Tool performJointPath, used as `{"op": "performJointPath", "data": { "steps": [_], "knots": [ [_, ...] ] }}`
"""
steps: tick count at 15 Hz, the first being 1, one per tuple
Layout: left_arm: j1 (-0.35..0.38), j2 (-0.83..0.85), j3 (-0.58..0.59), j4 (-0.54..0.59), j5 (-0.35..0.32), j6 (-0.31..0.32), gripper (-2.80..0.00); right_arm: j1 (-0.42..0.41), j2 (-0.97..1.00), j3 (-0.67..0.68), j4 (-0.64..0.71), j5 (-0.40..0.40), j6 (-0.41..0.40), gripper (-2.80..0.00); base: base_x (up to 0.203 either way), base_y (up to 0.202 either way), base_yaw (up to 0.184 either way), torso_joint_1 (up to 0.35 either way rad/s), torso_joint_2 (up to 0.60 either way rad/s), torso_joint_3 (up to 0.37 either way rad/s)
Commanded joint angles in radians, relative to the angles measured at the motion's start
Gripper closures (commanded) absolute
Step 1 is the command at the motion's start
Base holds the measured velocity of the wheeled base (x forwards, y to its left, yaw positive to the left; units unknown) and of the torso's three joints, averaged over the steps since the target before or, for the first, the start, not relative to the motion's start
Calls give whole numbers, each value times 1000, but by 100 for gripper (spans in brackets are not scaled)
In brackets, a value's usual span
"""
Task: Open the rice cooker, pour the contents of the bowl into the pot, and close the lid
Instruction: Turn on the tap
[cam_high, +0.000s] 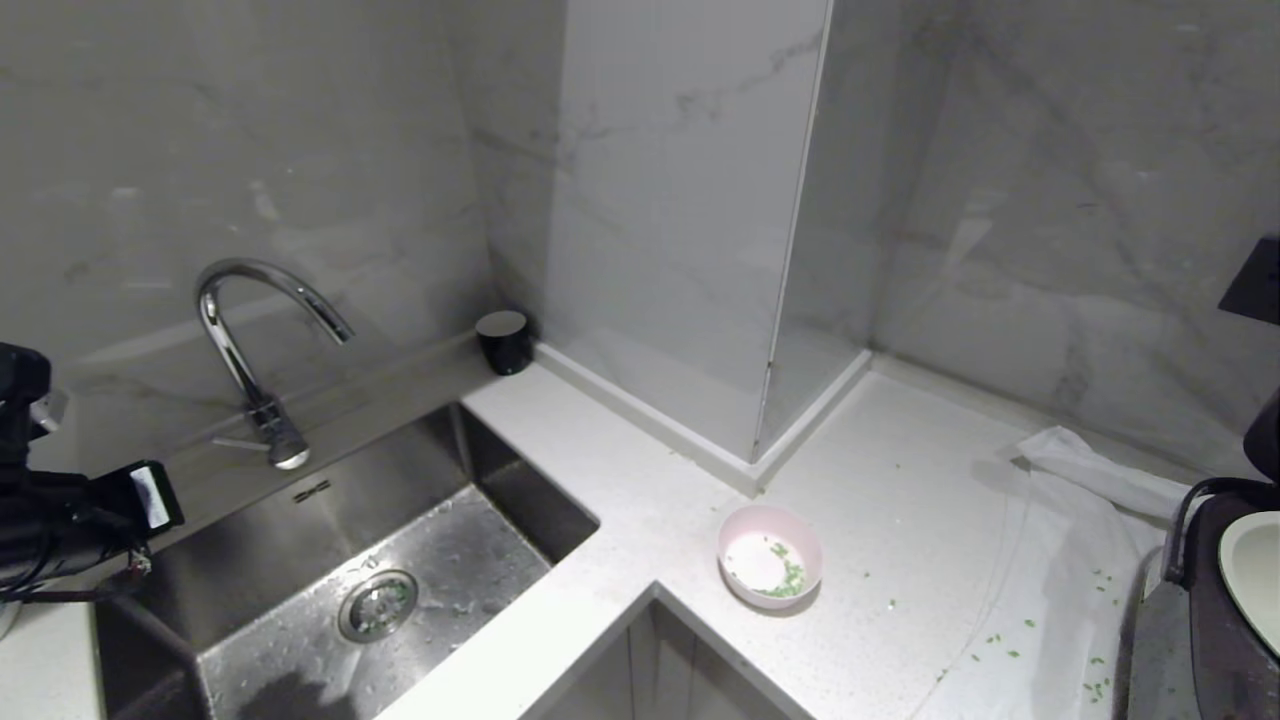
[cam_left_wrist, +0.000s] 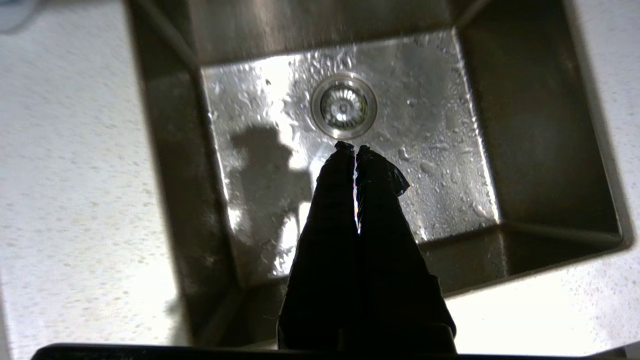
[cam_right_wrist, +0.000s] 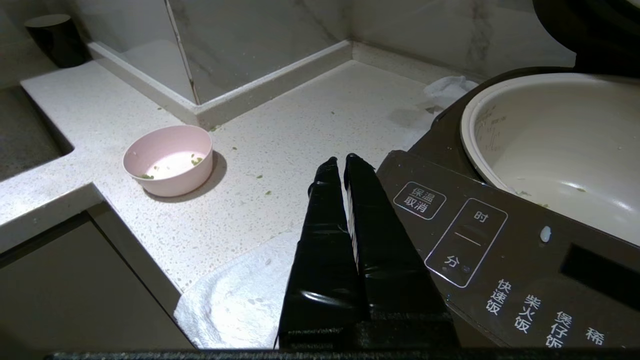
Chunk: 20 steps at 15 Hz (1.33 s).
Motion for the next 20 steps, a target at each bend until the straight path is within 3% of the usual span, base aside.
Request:
{"op": "performJointPath", "data": {
  "steps": [1,4,5,8,11,15,20],
  "knots": [
    [1,241,-114,11,7,-36,0,0,0,0,0,0,0,0,0,0,0,0,0,0],
    [-8,379,-259,15,26,-73,0,0,0,0,0,0,0,0,0,0,0,0,0,0],
    [-9,421,-294,15,48,-80,-280,0,0,1,0,0,0,0,0,0,0,0,0,0],
    [-1,541,-397,15,104,-86,-280,0,0,0,0,0,0,0,0,0,0,0,0,0],
    [30,648,-510,-8,112,-87,-280,0,0,0,0,0,0,0,0,0,0,0,0,0],
    [65,796,-655,-138,120,-82,-280,0,0,0,0,0,0,0,0,0,0,0,0,0],
    [83,888,-770,-148,125,-87,-280,0,0,0,0,0,0,0,0,0,0,0,0,0]
  ]
}}
